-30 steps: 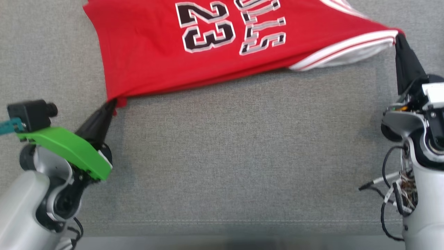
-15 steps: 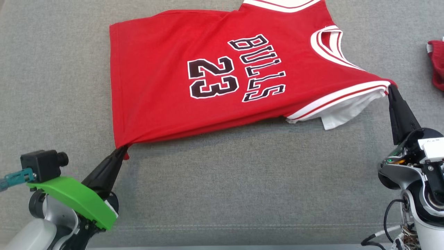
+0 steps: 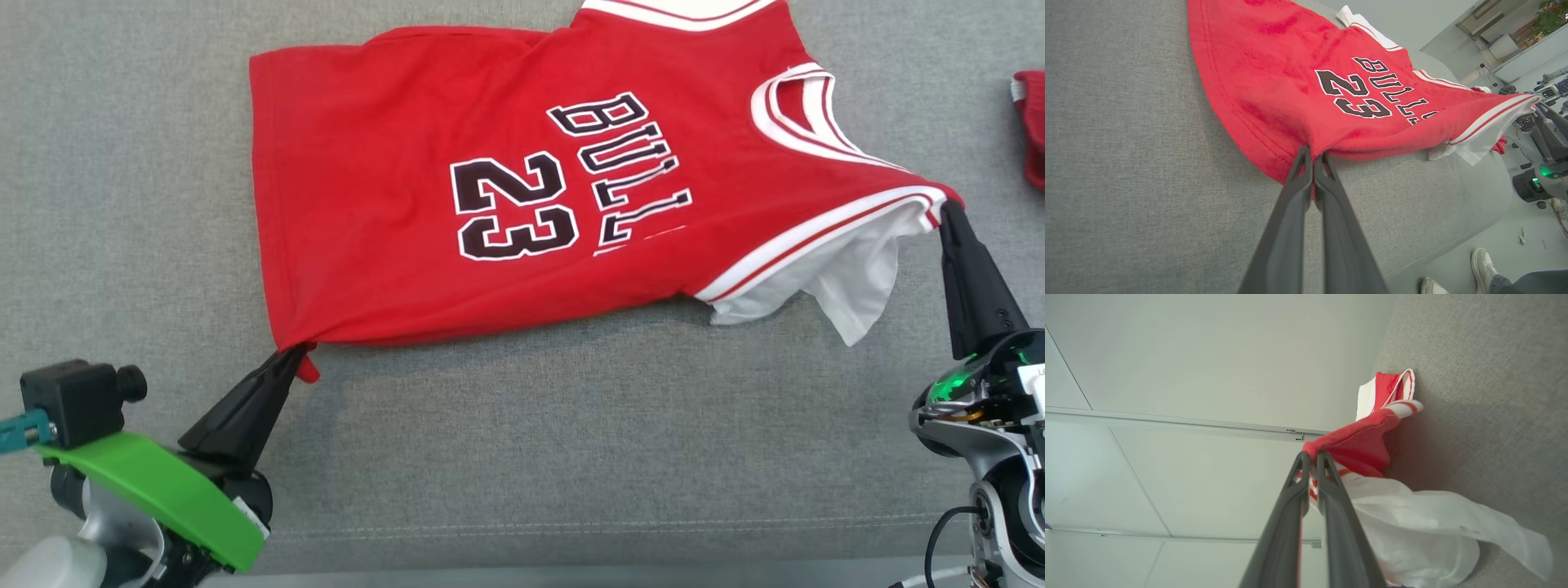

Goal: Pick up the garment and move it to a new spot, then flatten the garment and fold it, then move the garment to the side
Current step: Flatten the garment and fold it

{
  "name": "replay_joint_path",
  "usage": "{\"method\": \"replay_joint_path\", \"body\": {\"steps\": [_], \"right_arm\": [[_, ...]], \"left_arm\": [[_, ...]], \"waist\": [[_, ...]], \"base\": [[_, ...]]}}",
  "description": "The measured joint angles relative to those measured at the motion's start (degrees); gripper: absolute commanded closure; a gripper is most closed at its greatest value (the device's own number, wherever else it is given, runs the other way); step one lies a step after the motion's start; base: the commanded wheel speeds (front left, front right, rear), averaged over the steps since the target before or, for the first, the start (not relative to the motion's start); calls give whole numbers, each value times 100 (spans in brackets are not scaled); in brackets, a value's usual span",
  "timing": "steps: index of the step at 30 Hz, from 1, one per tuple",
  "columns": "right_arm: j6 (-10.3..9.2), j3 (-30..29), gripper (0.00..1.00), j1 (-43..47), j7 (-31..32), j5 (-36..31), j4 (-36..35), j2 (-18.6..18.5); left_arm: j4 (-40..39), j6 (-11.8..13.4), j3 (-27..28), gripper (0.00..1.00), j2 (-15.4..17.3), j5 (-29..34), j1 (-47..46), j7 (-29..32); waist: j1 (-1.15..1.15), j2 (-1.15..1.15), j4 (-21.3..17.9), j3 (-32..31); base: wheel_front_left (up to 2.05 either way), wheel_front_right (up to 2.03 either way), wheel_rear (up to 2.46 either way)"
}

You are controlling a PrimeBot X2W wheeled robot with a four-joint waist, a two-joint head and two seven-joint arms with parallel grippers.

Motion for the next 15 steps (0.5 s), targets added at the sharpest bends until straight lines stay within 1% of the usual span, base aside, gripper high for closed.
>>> {"method": "replay_joint_path", "body": {"steps": [3,5,7,8,13,15], "right_arm": [[1,49,100,-69,68,-111,145,-44],[2,56,100,-108,99,-131,249,-62],[1,67,100,-242,97,-335,511,-100],[1,73,100,-327,113,-399,631,-122],[1,0,100,-847,53,-996,994,-255],[1,-89,100,-1109,-7,-1154,1093,-286]], "left_arm": [[-13,0,-55,100,-1,-275,-289,286],[40,0,-108,100,13,-256,-429,392],[168,0,-199,100,133,-154,-725,624],[222,0,-209,100,140,-155,-872,697],[525,0,-345,100,100,-110,-1536,1095],[712,16,-382,100,-5,-110,-1737,1171]], "waist": [[0,0,14,164],[0,0,20,224],[0,0,32,354],[0,0,38,420],[0,0,75,773],[0,0,91,914]], "base": [[0,0,0],[0,0,0],[0,0,0],[0,0,0],[0,0,0],[0,0,0]]}}
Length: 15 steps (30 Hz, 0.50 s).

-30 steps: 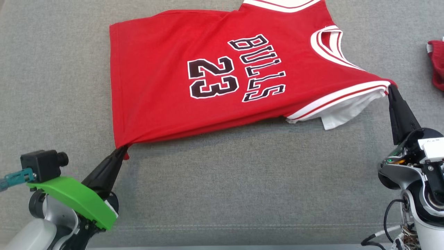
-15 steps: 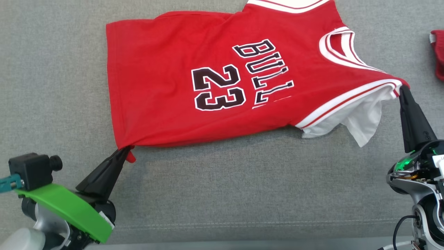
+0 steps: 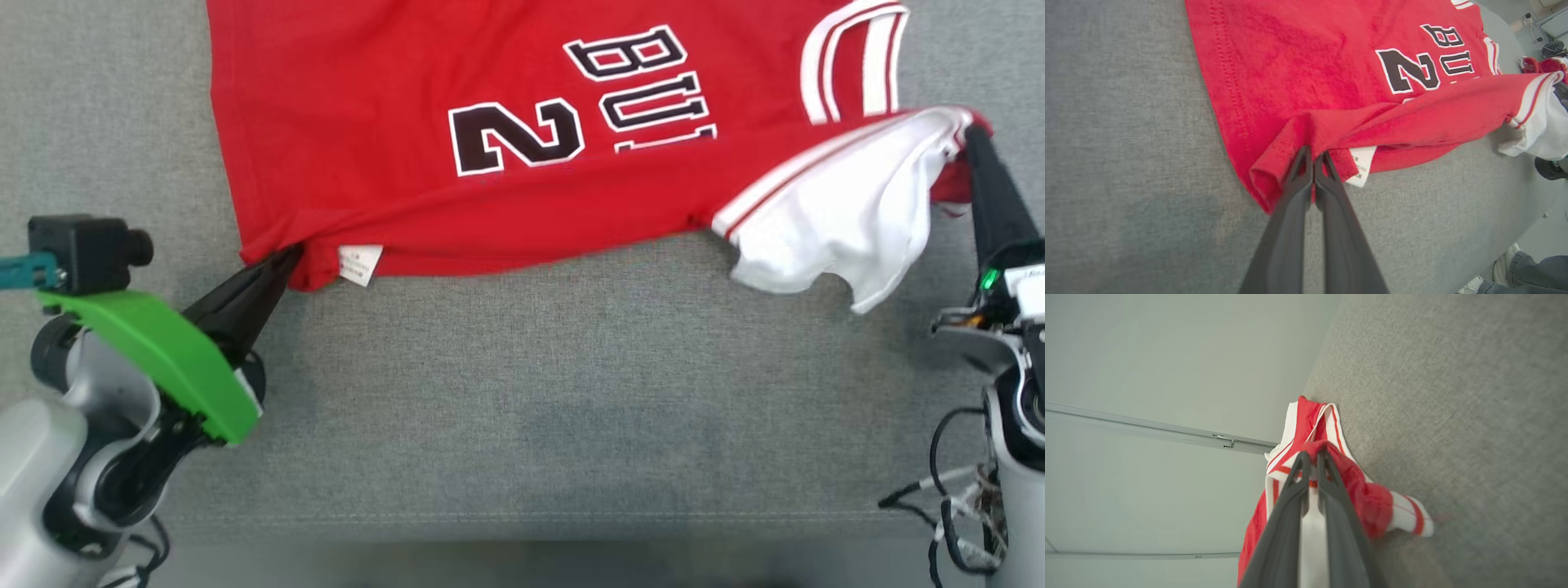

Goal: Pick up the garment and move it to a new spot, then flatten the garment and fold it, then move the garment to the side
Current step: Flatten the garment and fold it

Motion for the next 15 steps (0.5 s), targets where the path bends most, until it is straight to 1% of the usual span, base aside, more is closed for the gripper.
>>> {"method": "replay_joint_path", "body": {"steps": [1,2,3,4,5,6,7,12,15], "right_arm": [[1,-48,100,-130,-46,-70,73,0],[1,-66,100,-241,-69,-124,155,-2],[0,-69,73,-326,-83,-165,231,0],[0,-63,52,-377,-83,-210,289,1],[0,-59,22,-399,-83,-241,320,3],[0,-62,0,-415,-83,-263,349,3],[-1,-74,0,-434,-83,-277,378,0],[1,-141,0,-465,-105,-238,541,81],[1,-169,0,-464,-118,-221,642,108]], "left_arm": [[145,0,-58,96,-100,12,-107,31],[305,0,-119,84,-219,63,-203,45],[431,0,-178,66,-333,136,-274,67],[532,0,-211,55,-436,158,-316,75],[613,0,-221,42,-520,158,-339,68],[692,-2,-225,23,-573,163,-363,66],[746,-3,-226,0,-627,164,-389,56],[1036,-65,-245,0,-968,163,-428,-119],[1205,-97,-243,0,-1082,154,-428,-225]], "waist": [[0,0,10,69],[0,0,21,129],[0,0,37,181],[0,0,56,217],[0,0,81,237],[0,0,106,246],[0,0,127,244],[0,0,158,126],[0,0,172,29]], "base": [[0,0,0],[0,0,0],[0,0,0],[0,0,0],[0,0,0],[0,0,0],[0,0,0],[0,0,0],[0,0,0]]}}
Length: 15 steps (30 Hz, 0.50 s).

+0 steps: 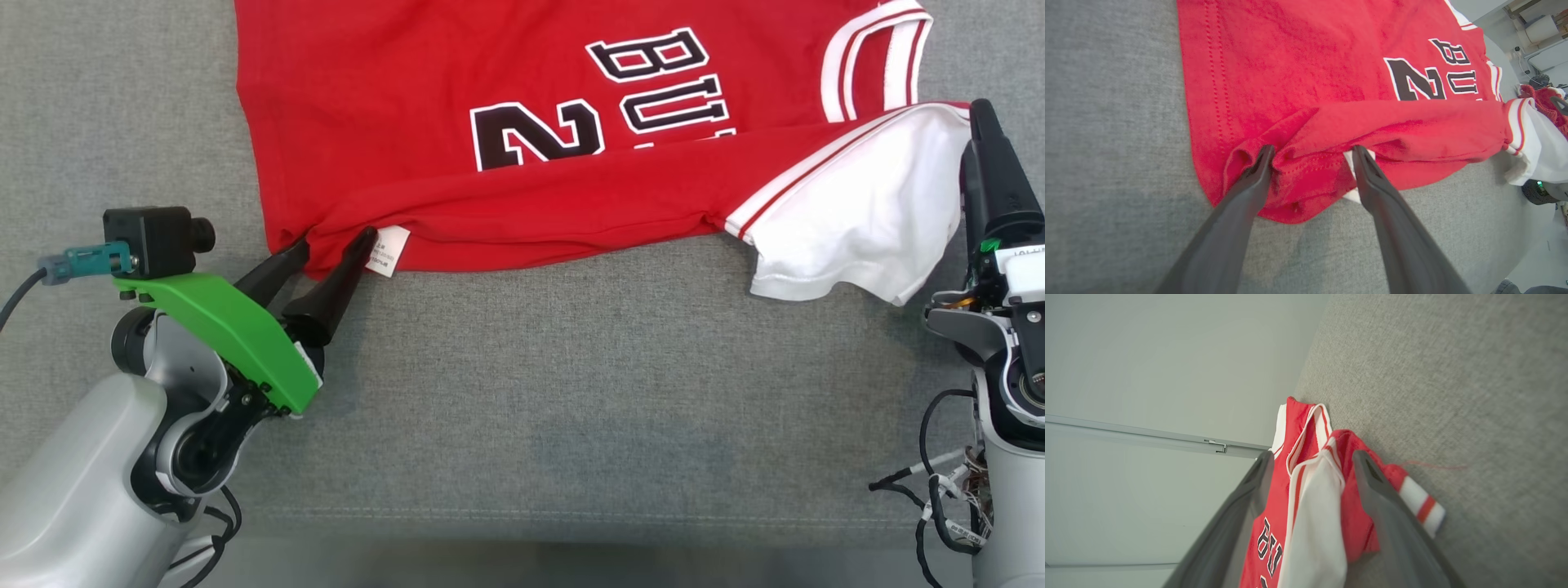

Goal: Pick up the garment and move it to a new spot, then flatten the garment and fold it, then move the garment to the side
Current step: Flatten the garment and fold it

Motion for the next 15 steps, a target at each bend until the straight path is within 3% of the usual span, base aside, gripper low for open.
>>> {"method": "replay_joint_path", "body": {"steps": [6,15], "right_arm": [[0,23,0,40,-24,-10,169,46],[4,346,0,331,-175,-646,-199,-155]], "left_arm": [[282,-31,57,0,-81,-31,87,-235],[428,-30,63,0,-259,-43,743,-648]], "waist": [[0,0,23,-245],[0,0,36,-743]], "base": [[0,0,0],[0,0,0]]}}
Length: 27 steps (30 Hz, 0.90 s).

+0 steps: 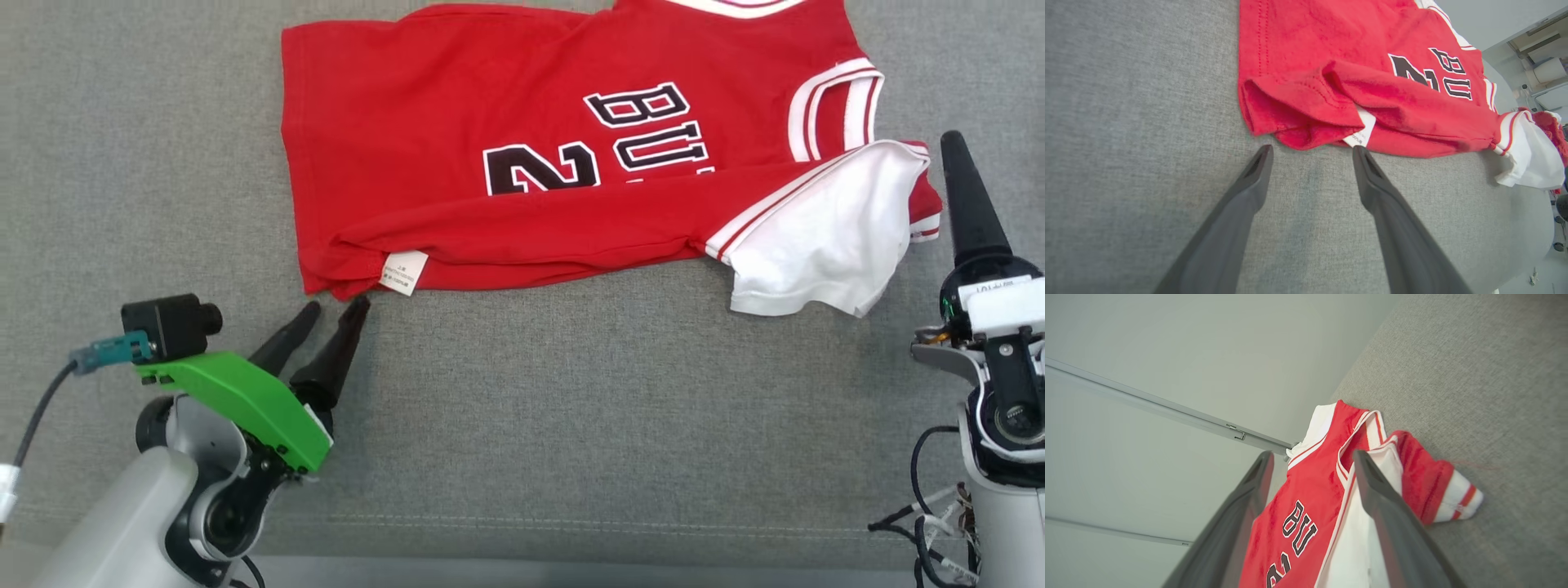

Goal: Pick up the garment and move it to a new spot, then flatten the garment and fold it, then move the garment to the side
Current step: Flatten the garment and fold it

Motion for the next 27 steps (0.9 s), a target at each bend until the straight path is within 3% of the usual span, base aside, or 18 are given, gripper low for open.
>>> {"method": "replay_joint_path", "body": {"steps": [5,9,17,27], "right_arm": [[-3,26,0,623,2,-15,-174,101],[-3,194,0,896,35,-31,-264,164],[-3,361,0,1082,40,-159,-446,192],[-4,303,0,1161,-1,-176,-565,224]], "left_arm": [[-65,7,-40,0,-313,-289,413,-177],[-112,43,54,0,-330,-336,542,-300],[13,63,368,0,-388,-411,533,-517],[225,69,283,0,-552,-430,312,-521]], "waist": [[0,0,23,-356],[0,0,33,-476],[0,0,-60,-355],[0,0,-213,-203]], "base": [[0,0,0],[0,0,0],[0,0,0],[0,0,0]]}}
